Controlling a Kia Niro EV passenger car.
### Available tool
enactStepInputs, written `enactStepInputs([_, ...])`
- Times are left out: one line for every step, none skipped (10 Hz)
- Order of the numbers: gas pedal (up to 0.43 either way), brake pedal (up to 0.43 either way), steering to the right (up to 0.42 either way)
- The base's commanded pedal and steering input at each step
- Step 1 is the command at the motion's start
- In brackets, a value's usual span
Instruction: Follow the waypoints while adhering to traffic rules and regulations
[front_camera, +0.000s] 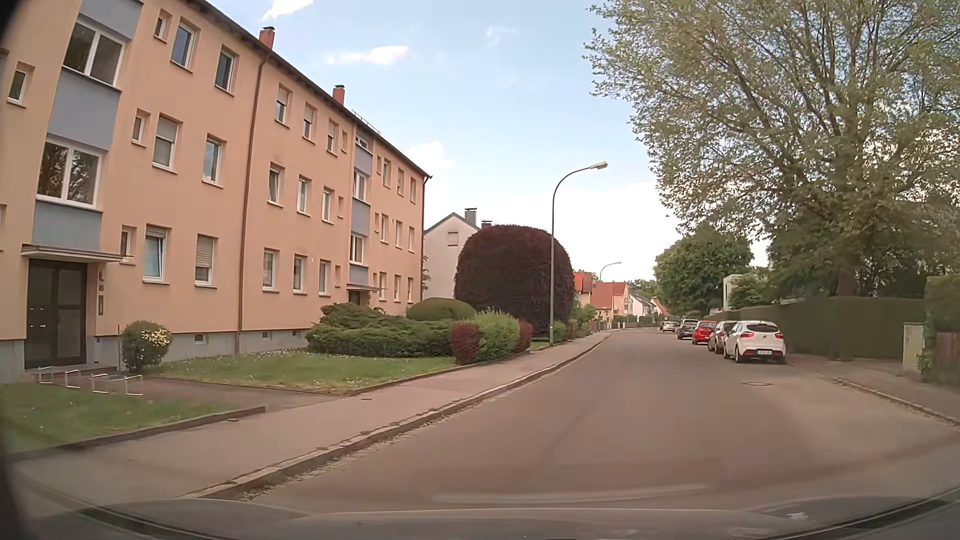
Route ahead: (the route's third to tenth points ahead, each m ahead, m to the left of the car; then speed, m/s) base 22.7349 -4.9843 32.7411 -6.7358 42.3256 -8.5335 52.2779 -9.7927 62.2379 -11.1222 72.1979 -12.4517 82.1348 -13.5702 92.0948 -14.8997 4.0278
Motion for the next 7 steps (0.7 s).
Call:
enactStepInputs([0.299,0.018,0.171])
enactStepInputs([0.299,0.018,0.185])
enactStepInputs([0.299,0.018,0.19])
enactStepInputs([0.299,0.018,0.186])
enactStepInputs([0.299,0.018,0.17])
enactStepInputs([0.299,0.018,0.149])
enactStepInputs([0.299,0.018,0.138])
